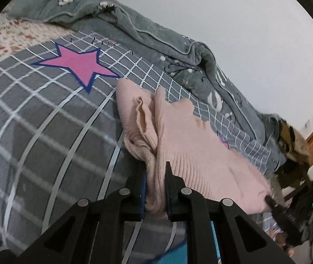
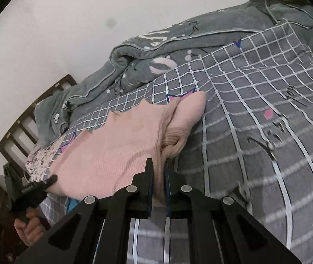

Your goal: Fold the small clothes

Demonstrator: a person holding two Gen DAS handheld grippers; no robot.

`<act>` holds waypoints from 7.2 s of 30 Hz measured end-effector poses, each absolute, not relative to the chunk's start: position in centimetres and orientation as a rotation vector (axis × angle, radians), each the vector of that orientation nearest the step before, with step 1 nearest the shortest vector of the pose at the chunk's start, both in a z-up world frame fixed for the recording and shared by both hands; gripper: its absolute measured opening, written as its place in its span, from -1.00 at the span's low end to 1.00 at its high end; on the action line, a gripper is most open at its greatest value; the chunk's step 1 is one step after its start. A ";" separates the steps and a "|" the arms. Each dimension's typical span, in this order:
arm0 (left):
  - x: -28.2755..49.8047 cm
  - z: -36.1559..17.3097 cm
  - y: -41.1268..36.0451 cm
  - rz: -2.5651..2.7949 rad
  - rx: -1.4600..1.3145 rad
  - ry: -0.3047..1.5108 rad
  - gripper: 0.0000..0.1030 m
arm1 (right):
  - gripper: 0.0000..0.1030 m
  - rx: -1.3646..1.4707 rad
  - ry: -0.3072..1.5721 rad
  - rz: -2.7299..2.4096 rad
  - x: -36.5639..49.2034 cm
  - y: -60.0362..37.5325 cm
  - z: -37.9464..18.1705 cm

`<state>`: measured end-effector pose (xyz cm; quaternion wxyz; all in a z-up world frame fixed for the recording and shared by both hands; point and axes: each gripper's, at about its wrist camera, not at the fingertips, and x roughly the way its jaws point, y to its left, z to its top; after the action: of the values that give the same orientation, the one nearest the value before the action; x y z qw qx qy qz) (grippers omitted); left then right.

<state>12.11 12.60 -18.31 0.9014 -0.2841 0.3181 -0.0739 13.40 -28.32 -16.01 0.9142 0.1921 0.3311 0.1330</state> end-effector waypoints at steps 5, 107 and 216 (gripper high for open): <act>8.6 -18.6 12.3 -0.168 -0.576 0.647 -0.74 | -0.83 0.423 0.657 0.274 9.3 -28.9 -16.3; 14.9 -9.4 5.2 -0.128 -0.431 0.767 -0.54 | -0.08 0.064 0.520 0.160 8.2 -23.0 -13.2; 23.7 -11.9 17.1 -0.309 -0.545 0.560 0.22 | -0.47 0.397 0.595 0.284 24.5 -11.8 -2.1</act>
<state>23.69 17.11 -11.90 0.9130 -0.2646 0.2718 -0.1500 24.53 -11.78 -2.07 0.9268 0.1937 0.2904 0.1387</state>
